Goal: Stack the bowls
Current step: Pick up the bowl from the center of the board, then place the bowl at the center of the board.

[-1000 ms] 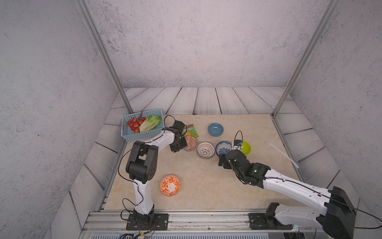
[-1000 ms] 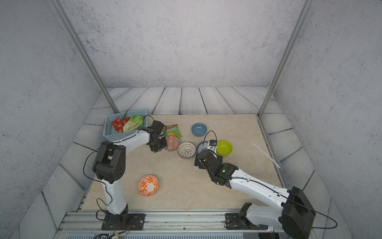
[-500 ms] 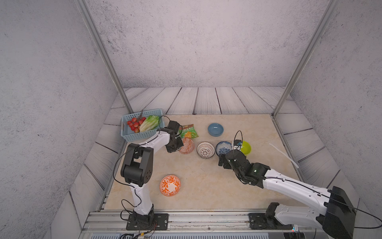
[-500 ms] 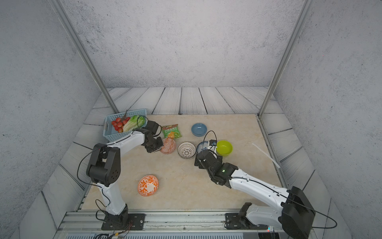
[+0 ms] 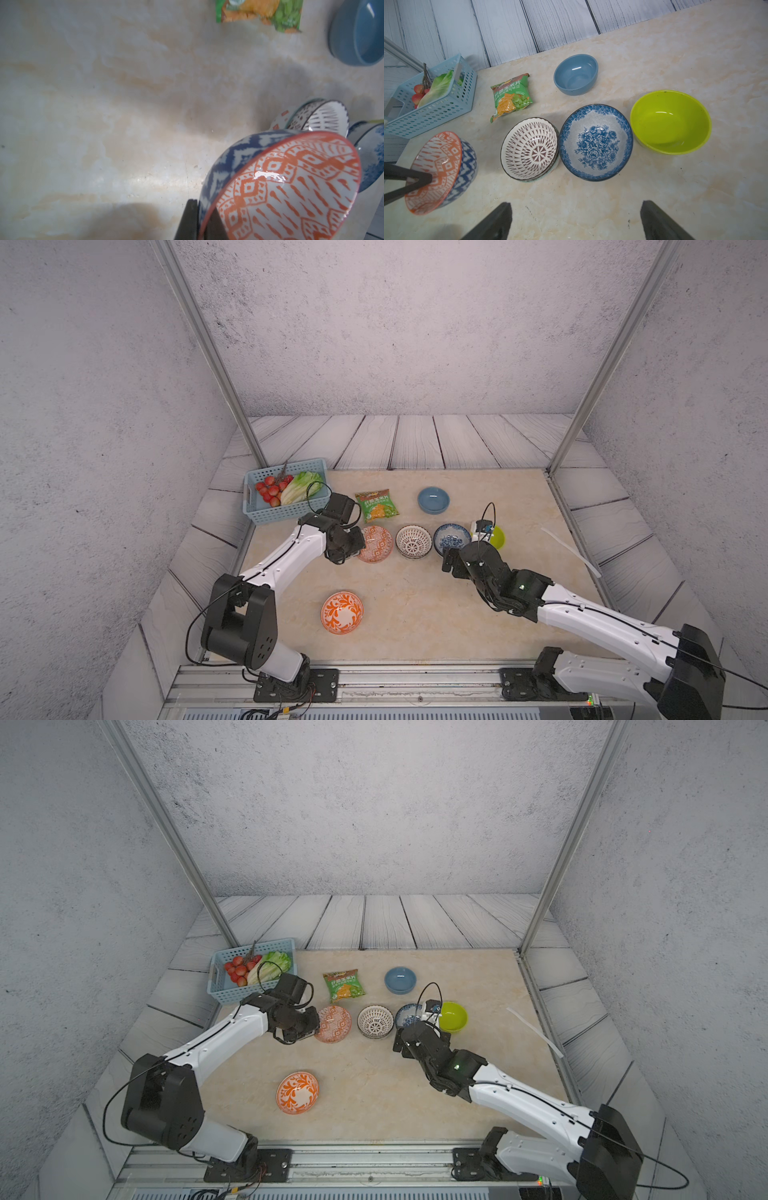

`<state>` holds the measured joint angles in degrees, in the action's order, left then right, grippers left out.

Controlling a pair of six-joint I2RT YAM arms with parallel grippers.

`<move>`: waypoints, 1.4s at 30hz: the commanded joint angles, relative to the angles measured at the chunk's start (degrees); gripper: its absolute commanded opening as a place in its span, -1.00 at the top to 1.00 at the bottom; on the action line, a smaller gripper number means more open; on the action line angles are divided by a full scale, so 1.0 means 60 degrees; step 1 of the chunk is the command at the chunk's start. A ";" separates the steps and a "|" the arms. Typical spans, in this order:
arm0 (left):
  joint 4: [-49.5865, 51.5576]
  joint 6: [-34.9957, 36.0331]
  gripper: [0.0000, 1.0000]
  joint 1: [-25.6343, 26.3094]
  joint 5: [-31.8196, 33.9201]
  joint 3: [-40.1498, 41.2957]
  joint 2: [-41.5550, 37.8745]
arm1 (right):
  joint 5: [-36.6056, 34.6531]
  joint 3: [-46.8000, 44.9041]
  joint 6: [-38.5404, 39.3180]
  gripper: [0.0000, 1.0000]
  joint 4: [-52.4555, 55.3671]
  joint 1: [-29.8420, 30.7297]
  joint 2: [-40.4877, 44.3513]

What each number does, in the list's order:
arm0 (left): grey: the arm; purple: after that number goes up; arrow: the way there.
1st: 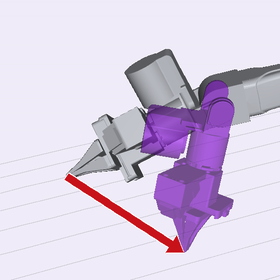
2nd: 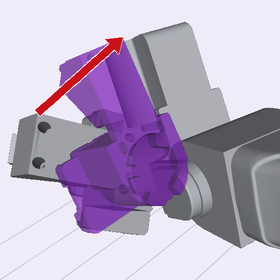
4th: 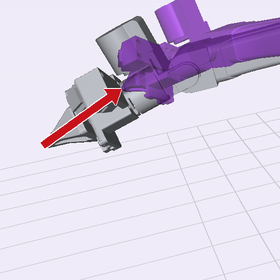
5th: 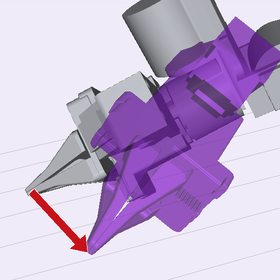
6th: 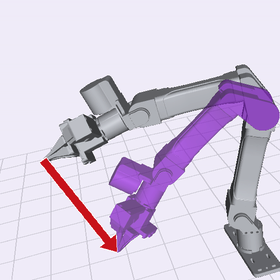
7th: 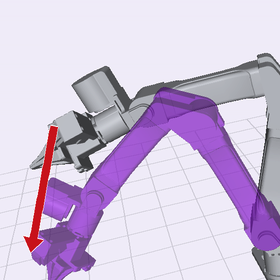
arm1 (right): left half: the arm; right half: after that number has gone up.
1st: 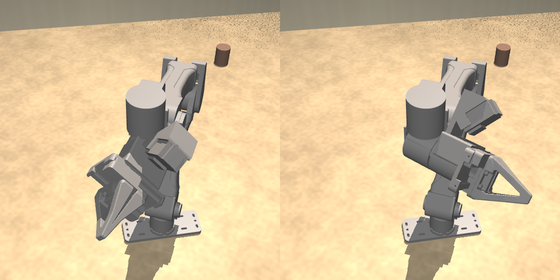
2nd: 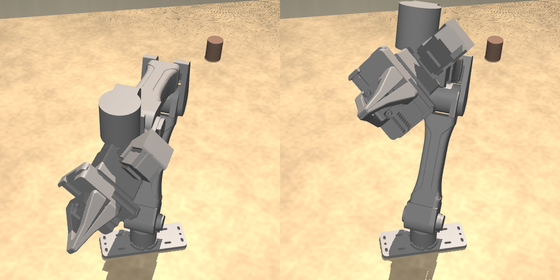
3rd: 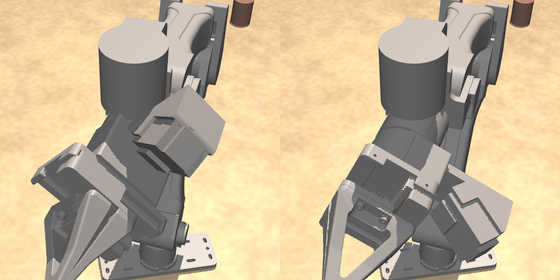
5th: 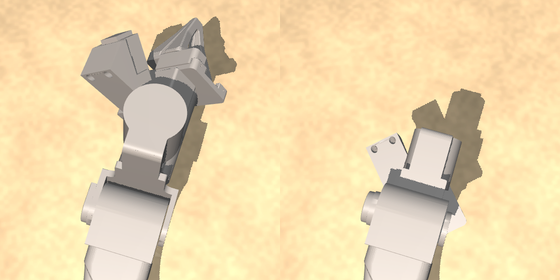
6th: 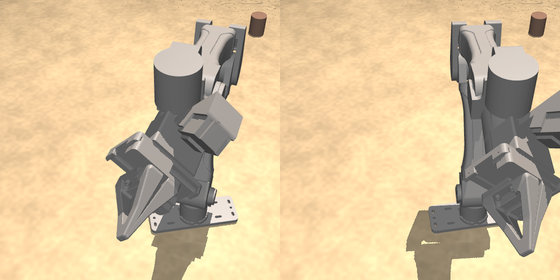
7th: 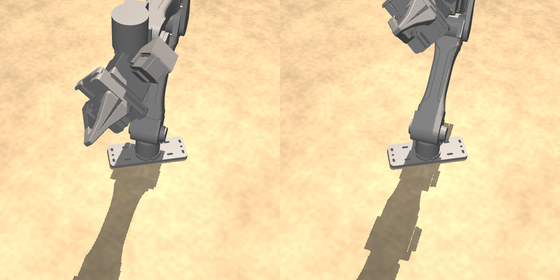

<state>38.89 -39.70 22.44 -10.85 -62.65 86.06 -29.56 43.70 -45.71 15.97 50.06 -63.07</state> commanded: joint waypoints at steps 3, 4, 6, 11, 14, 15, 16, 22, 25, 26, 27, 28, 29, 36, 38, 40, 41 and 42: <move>-0.0157 -0.0459 1.00 0.1007 0.0065 0.0600 -0.0609 | -0.0391 -0.0268 -0.0282 -0.97 0.0089 -0.0024 0.0404; -0.0257 -0.0575 1.00 0.1194 0.0082 0.0688 -0.0630 | -0.0390 -0.0298 -0.0290 -0.97 0.0076 -0.0022 0.0441; -0.0391 -0.0807 1.00 0.1546 0.0154 0.0795 -0.0576 | -0.0390 -0.0325 -0.0305 -0.97 0.0049 -0.0020 0.0490; -0.0767 -0.1364 1.00 0.2440 0.0297 0.0954 -0.0176 | -0.0361 -0.0340 -0.0306 -0.98 0.0078 -0.0024 0.0530; -0.1194 -0.1677 1.00 0.2678 0.0180 0.1173 -0.0010 | -0.0368 -0.0355 -0.0318 -0.97 0.0092 -0.0022 0.0562; -0.1304 -0.1726 1.00 0.2801 0.0182 0.1207 0.0033 | -0.0382 -0.0368 -0.0327 -0.98 0.0082 -0.0023 0.0583; -0.1342 -0.1755 1.00 0.2916 0.0216 0.1202 0.0121 | -0.0378 -0.0382 -0.0334 -0.97 0.0062 -0.0016 0.0591; -0.1384 -0.1845 1.00 0.3264 0.0422 0.1167 0.0629 | -0.0368 -0.0399 -0.0320 -0.97 0.0043 -0.0024 0.0608; -0.1471 -0.1848 1.00 0.3313 0.0459 0.1187 0.0825 | -0.0361 -0.0399 -0.0309 -0.97 0.0029 -0.0024 0.0591; -0.1471 -0.1849 1.00 0.3331 0.0464 0.1130 0.0884 | -0.0361 -0.0399 -0.0304 -0.97 0.0030 -0.0024 0.0596; -0.1438 -0.1824 1.00 0.3355 0.0496 0.1082 0.0941 | -0.0361 -0.0399 -0.0306 -0.98 0.0019 -0.0020 0.0595; -0.1377 -0.1832 1.00 0.3371 0.0542 0.0996 0.0996 | -0.0361 -0.0399 -0.0306 -0.97 0.0020 -0.0023 0.0594; -0.1287 -0.1829 1.00 0.3377 0.0594 0.0912 0.1047 | -0.0354 -0.0406 -0.0306 -0.97 0.0016 -0.0024 0.0587; -0.1155 -0.1826 1.00 0.3442 0.0643 0.0679 0.1393 | -0.0366 -0.0399 -0.0300 -0.98 0.0006 -0.0023 0.0586; -0.1162 -0.1815 1.00 0.3465 0.0644 0.0611 0.1424 | -0.0362 -0.0399 -0.0293 -0.98 0.0005 -0.0024 0.0593; -0.1126 -0.1813 1.00 0.3493 0.0670 0.0513 0.1472 | -0.0372 -0.0399 -0.0303 -0.97 0.0006 -0.0022 0.0598; -0.1087 -0.1796 1.00 0.3507 0.0700 0.0467 0.1507 | -0.0363 -0.0399 -0.0306 -0.97 0.0009 -0.0023 0.0597; -0.1075 -0.1782 1.00 0.3506 0.0709 0.0421 0.1543 | -0.0361 -0.0399 -0.0306 -0.97 0.0007 -0.0024 0.0607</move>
<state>31.94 -50.41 43.03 -7.25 -57.98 94.37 -30.52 41.80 -47.05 15.97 50.06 -60.47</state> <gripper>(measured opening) 0.087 0.988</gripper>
